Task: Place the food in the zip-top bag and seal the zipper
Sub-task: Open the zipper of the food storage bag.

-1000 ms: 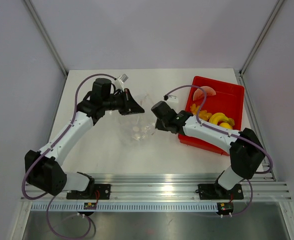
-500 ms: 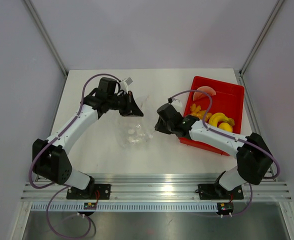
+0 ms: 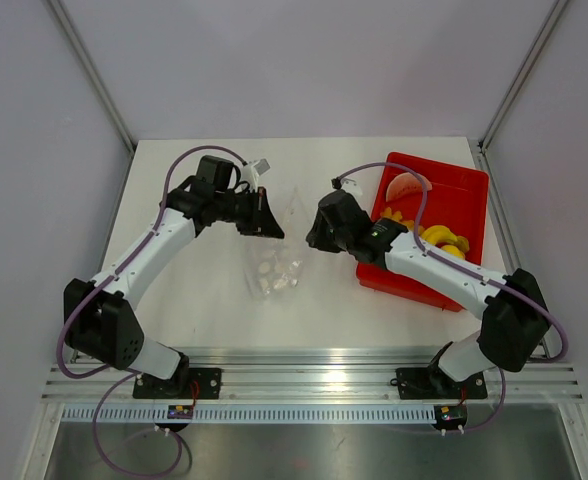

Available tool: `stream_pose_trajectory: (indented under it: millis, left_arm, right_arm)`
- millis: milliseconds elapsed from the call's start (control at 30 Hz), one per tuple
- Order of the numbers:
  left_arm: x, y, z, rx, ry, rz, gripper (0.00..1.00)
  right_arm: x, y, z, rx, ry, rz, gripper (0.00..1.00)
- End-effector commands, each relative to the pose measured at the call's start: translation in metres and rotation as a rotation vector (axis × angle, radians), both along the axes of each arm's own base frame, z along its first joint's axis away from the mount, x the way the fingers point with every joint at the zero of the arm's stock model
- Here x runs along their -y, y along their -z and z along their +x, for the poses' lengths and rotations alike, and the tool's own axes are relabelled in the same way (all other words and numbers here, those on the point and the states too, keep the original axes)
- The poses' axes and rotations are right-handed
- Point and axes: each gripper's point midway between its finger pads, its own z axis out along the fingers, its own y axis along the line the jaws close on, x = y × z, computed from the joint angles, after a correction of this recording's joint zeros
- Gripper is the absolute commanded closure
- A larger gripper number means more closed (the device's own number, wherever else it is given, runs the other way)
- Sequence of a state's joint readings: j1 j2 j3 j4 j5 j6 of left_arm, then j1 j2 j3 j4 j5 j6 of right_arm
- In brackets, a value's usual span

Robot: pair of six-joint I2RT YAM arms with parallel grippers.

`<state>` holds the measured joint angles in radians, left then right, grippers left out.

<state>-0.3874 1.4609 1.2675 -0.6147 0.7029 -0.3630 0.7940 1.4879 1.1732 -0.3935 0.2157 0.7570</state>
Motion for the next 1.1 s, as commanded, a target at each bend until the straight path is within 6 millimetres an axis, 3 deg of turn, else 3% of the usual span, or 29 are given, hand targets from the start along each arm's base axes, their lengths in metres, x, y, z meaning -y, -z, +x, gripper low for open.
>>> stream_pose_trajectory:
  millis: [0, 67, 133, 167, 233, 367, 400, 433, 500, 733, 1067]
  left_arm:
    - [0.001, -0.025, -0.003, 0.087, 0.041, -0.037, 1.00]
    - [-0.003, -0.022, 0.000, 0.091, 0.021, -0.004, 1.00]
    - [-0.017, -0.011, 0.004, 0.082, -0.053, 0.115, 1.00]
    - [-0.021, -0.020, 0.010, 0.114, -0.081, 0.157, 1.00]
    - [-0.029, -0.020, 0.006, 0.126, -0.106, 0.248, 0.96]
    - [-0.030, -0.051, 0.004, 0.224, -0.166, 0.234, 0.65]
    - [-0.031, -0.060, 0.002, 0.233, -0.194, 0.223, 0.47]
    - [-0.035, -0.061, 0.004, 0.241, -0.232, 0.245, 0.35]
    - [-0.043, -0.065, 0.006, 0.227, -0.322, 0.280, 0.27]
    - [-0.025, -0.079, -0.006, 0.284, -0.361, 0.251, 0.39]
    - [-0.013, -0.040, 0.008, 0.224, -0.413, 0.272, 0.45]
  right_arm:
    - [-0.008, -0.011, 0.008, 0.011, -0.030, 0.045, 0.76]
    - [-0.008, -0.013, 0.008, 0.011, -0.028, 0.053, 1.00]
    - [-0.008, -0.021, 0.007, 0.018, -0.017, 0.075, 1.00]
    - [-0.008, -0.026, 0.006, 0.022, -0.020, 0.084, 1.00]
    - [-0.009, -0.042, 0.004, 0.045, -0.015, 0.122, 1.00]
    - [-0.005, -0.054, 0.005, 0.060, 0.016, 0.095, 1.00]
    - [-0.006, -0.053, 0.006, 0.055, 0.016, 0.091, 1.00]
    - [-0.008, -0.060, 0.007, 0.059, 0.014, 0.098, 1.00]
    - [-0.012, -0.064, 0.004, 0.057, 0.016, 0.097, 1.00]
    - [-0.023, -0.080, 0.002, 0.079, 0.005, 0.124, 1.00]
    - [-0.018, -0.079, -0.005, 0.081, 0.015, 0.134, 1.00]
